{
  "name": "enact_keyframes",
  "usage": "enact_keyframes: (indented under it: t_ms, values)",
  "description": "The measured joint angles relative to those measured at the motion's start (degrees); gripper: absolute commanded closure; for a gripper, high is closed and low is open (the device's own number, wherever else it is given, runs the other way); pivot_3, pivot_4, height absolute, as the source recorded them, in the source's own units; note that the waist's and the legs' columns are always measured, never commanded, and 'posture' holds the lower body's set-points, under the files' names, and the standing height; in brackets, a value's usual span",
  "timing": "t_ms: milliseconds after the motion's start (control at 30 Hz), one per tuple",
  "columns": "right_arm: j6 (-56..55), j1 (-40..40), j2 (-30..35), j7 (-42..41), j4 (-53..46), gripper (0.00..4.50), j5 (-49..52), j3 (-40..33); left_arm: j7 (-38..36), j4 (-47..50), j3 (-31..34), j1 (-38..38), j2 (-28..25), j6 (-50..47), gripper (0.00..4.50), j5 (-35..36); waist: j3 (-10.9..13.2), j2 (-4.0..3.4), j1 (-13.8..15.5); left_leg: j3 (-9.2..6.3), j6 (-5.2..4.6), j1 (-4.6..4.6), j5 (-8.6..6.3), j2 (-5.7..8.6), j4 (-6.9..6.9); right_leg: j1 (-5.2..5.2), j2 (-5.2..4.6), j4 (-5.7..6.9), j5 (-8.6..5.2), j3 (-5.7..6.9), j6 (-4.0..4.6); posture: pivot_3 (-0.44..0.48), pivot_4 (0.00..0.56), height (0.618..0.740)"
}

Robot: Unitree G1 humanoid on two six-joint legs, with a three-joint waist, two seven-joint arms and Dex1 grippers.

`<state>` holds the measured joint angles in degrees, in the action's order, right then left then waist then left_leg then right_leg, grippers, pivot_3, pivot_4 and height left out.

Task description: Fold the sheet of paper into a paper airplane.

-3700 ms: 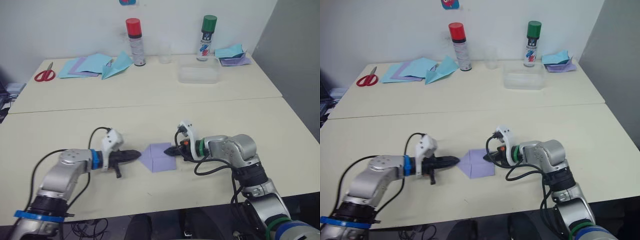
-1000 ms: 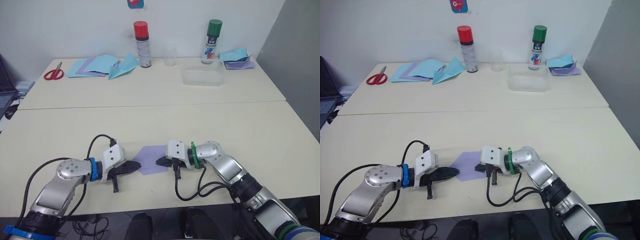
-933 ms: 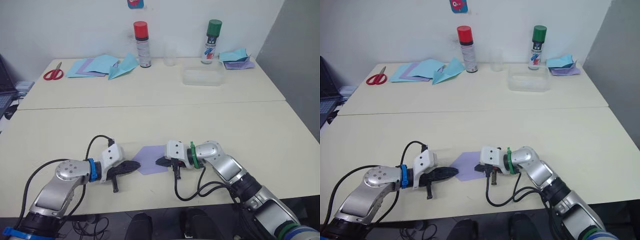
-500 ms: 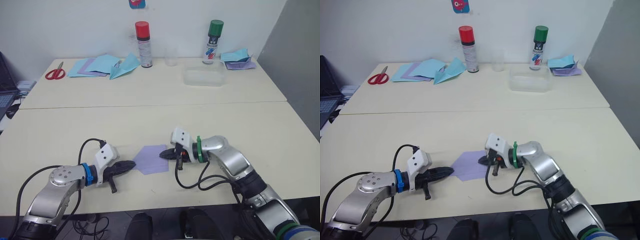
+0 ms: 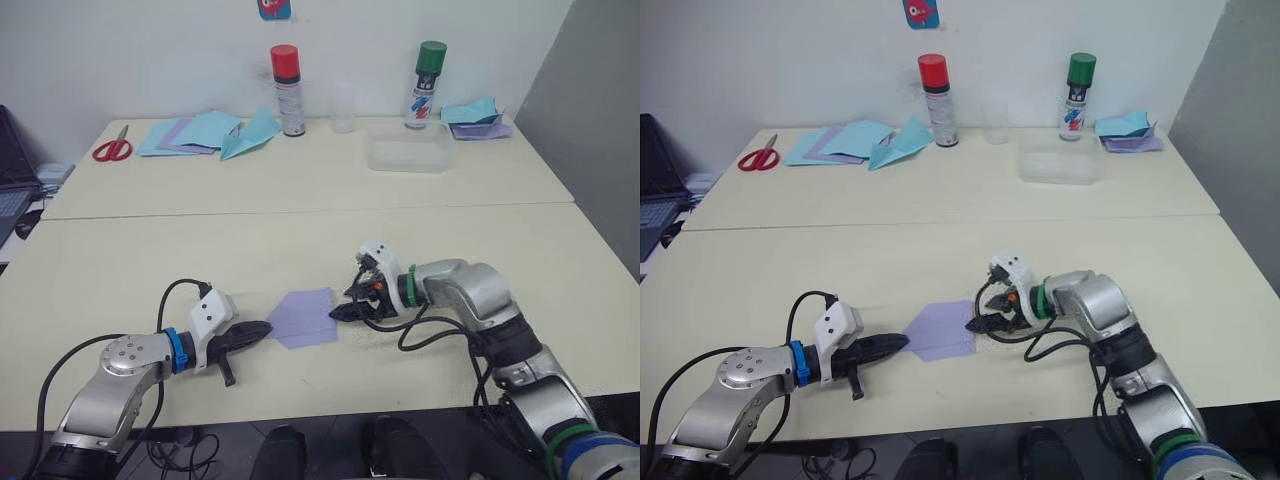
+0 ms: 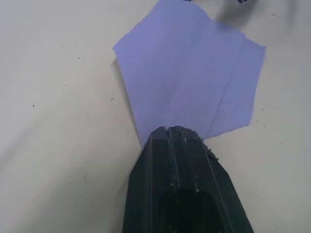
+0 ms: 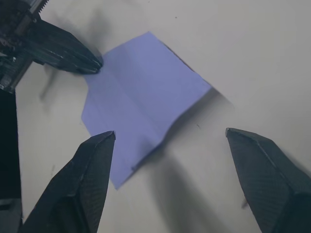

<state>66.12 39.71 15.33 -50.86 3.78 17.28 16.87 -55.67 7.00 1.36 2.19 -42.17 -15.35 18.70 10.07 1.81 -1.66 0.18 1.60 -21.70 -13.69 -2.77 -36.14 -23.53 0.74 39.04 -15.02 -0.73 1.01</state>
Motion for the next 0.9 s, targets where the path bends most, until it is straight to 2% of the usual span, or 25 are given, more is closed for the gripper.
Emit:
enact_keyframes:
  t_ms: [267, 533, 633, 900]
  values:
    - [7.8, 5.0, -9.8, 2.5, 11.5, 0.66, 5.9, -5.6, -0.1, 0.2, -0.6, -0.3, -0.2, 0.8, 4.5, -1.2, -0.1, -0.1, 0.0, 0.0, 0.0, -0.01, 0.0, 0.0, 0.02, -0.01, 0.02, 0.0, 0.01, 0.0, -0.01, 0.0, 0.15, 0.74]
    - [-1.1, 8.6, -10.8, 1.5, 18.6, 0.66, 6.2, -4.6, -0.2, -0.1, -1.1, -0.9, -0.2, 0.8, 4.5, -1.3, -0.1, -0.12, 0.1, 0.08, 0.0, -0.08, 0.0, 0.03, 0.0, -0.02, 0.01, -0.1, 0.02, -0.09, -0.05, 0.0, 0.15, 0.74]
    - [-3.7, 8.6, -10.0, 0.7, 18.3, 1.23, 5.9, -3.3, -0.2, 0.1, -0.9, -0.6, -0.4, 0.8, 4.5, -1.3, -0.1, -0.12, 0.0, 0.06, 0.0, -0.09, 0.0, 0.02, 0.01, -0.03, -0.01, -0.1, 0.01, -0.08, -0.05, 0.0, 0.15, 0.74]
    - [-9.2, 5.4, -7.0, -1.3, 11.7, 4.24, 4.3, 1.4, -0.1, 0.4, -0.9, -0.6, -0.4, 0.8, 4.5, -1.3, 0.0, -0.15, 0.0, 0.01, 0.0, -0.08, 0.0, 0.01, 0.04, -0.04, 0.0, -0.09, 0.01, -0.03, -0.04, 0.0, 0.15, 0.74]
